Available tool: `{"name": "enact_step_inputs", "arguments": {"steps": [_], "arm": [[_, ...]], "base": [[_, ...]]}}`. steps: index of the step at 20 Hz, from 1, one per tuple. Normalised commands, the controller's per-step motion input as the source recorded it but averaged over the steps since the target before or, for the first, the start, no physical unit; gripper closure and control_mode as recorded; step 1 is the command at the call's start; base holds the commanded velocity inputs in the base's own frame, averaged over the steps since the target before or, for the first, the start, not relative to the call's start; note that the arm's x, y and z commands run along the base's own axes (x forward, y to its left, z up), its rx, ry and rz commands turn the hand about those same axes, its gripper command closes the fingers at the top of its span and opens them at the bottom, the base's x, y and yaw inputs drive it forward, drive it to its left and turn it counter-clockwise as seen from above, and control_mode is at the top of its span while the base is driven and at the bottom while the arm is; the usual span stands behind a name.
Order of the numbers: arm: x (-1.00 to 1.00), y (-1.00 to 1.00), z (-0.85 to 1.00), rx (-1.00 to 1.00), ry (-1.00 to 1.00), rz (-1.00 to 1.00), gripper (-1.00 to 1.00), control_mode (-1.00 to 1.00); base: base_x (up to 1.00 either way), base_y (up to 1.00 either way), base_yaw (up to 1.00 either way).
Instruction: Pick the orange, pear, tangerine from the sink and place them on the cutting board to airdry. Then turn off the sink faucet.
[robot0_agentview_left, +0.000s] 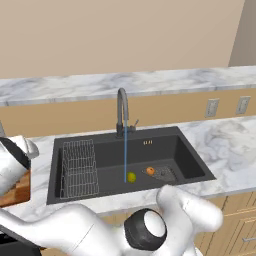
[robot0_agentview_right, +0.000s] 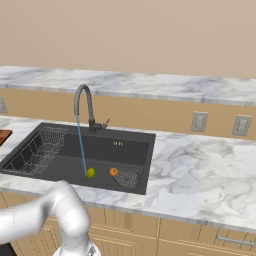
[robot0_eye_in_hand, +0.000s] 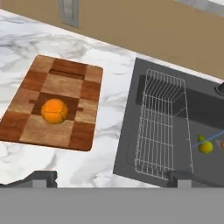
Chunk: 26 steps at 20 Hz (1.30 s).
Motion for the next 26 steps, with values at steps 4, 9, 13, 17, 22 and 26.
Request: {"name": "enact_step_inputs", "arguments": {"steps": [4, 9, 13, 17, 22, 26], "arm": [[-0.69, -1.0, 0.07, 0.21, -0.22, 0.05, -1.0, -1.0], [-0.68, -1.0, 0.28, 0.23, -0.2, 0.07, -1.0, -1.0], [-0.4, -0.75, 0.92, 0.23, 0.02, 0.01, -1.0, -1.0], [-0.2, -0.52, 1.0, 0.36, 0.31, -0.03, -1.0, -1.0], [-0.39, -0.53, 0.84, 0.29, 0.27, -0.05, -1.0, -1.0], [-0.78, -0.37, 0.23, 0.01, -0.04, -0.1, -1.0, -1.0]], "base": [[0.0, 0.0, 0.0], [0.0, 0.0, 0.0], [0.0, 0.0, 0.0], [0.0, 0.0, 0.0], [0.0, 0.0, 0.0], [0.0, 0.0, 0.0]]}}
